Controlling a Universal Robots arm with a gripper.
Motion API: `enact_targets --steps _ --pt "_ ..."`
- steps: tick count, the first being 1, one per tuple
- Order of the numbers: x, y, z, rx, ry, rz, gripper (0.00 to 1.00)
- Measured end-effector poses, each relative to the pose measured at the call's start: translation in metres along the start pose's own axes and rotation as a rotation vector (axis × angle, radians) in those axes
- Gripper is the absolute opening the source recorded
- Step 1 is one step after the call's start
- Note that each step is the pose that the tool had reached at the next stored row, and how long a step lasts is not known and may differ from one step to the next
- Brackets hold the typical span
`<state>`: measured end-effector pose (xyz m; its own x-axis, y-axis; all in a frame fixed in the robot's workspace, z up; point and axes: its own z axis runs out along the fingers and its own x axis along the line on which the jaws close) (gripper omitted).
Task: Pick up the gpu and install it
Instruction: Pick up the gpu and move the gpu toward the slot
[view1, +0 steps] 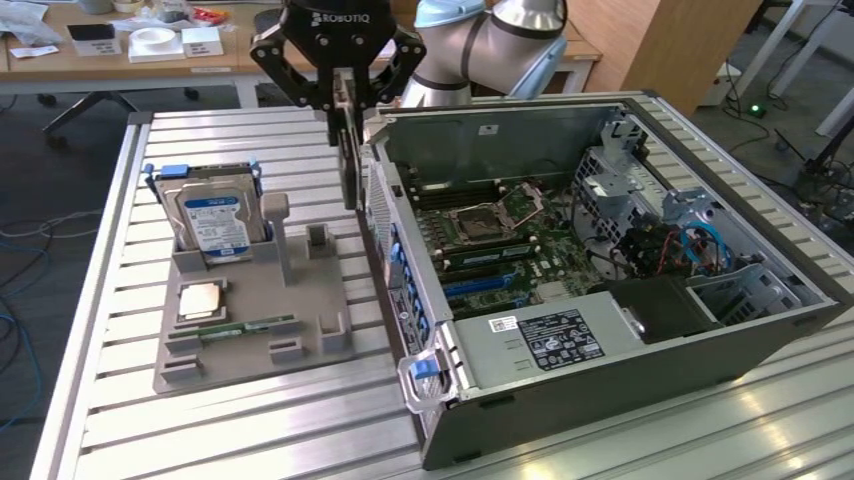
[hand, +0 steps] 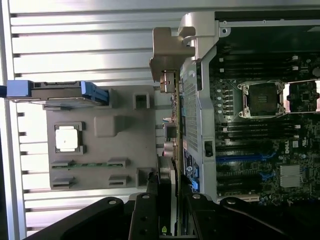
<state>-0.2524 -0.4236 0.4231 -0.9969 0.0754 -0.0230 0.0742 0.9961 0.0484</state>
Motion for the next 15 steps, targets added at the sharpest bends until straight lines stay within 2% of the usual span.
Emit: enact_targets --steps 9,15 --pt "-0.023 0.0018 0.0006 0.0000 0.0001 0.000 0.27" --pt "-0.032 0.0024 0.0009 -0.0001 0.0000 0.000 0.27"
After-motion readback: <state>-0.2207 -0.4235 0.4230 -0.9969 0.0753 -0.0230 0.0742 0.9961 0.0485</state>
